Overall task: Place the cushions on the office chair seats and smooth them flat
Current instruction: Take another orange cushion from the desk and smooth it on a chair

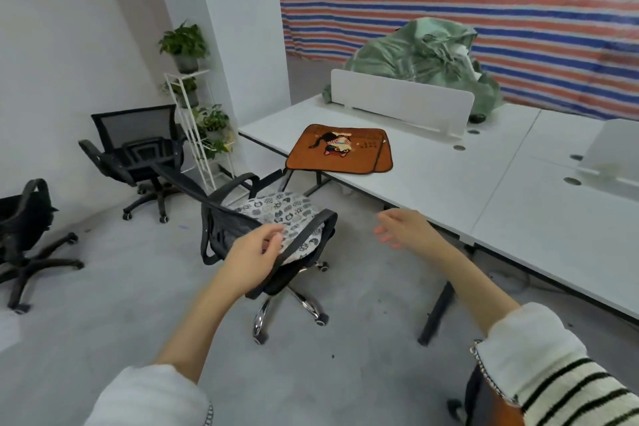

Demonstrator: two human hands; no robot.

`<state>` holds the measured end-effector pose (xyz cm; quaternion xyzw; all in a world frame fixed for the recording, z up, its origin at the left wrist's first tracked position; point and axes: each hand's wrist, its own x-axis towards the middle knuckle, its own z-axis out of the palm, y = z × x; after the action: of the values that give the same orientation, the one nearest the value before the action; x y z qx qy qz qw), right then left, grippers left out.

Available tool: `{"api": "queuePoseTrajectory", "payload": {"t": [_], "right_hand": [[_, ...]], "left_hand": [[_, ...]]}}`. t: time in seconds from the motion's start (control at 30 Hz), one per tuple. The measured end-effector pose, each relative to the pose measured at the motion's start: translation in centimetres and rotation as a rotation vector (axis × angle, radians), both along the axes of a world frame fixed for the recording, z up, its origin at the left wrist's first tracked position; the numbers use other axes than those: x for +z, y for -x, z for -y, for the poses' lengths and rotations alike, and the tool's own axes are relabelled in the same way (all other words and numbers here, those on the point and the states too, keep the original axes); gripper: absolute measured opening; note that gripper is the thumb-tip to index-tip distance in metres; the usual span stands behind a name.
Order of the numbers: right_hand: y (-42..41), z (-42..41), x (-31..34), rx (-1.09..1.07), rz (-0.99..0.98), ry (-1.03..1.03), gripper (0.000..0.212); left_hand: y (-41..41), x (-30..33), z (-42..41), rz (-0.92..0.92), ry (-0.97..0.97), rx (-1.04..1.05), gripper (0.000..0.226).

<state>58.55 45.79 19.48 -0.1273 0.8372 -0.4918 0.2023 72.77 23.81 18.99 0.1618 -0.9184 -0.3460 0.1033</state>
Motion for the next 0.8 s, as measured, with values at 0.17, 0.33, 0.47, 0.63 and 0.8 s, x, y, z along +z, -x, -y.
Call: {"api": "queuePoseTrajectory", "payload": {"t": [0.17,0.33,0.47,0.63,0.8], "right_hand": [[8.1,6.9,-0.4,-0.04,-0.013,-0.021,0.02],[17.1,12.1,-2.3,-0.118,0.003,-0.07,0.024],[24.7,14.4,-2.1,-0.223,0.013,-0.08,0.022],[33.0,16.1,-4.2,-0.308,0.078,-0.107,0.03],[41.9,18.1,-8.1,-0.291,0.158,-0.161,0.033]], "left_hand": [[10.5,-1.4,7.2,0.042,-0.041,-0.109,0.033],[20.4,-3.1,13.1,0.081,-0.037,-0.188,0.034],[30.1,-2.9,17.9,0.095,-0.02,-0.21,0.034],[41.3,-4.3,20.6,0.153,-0.08,-0.273,0.035],[50.5,-9.0,23.8,0.215,-0.089,-0.234,0.036]]}}
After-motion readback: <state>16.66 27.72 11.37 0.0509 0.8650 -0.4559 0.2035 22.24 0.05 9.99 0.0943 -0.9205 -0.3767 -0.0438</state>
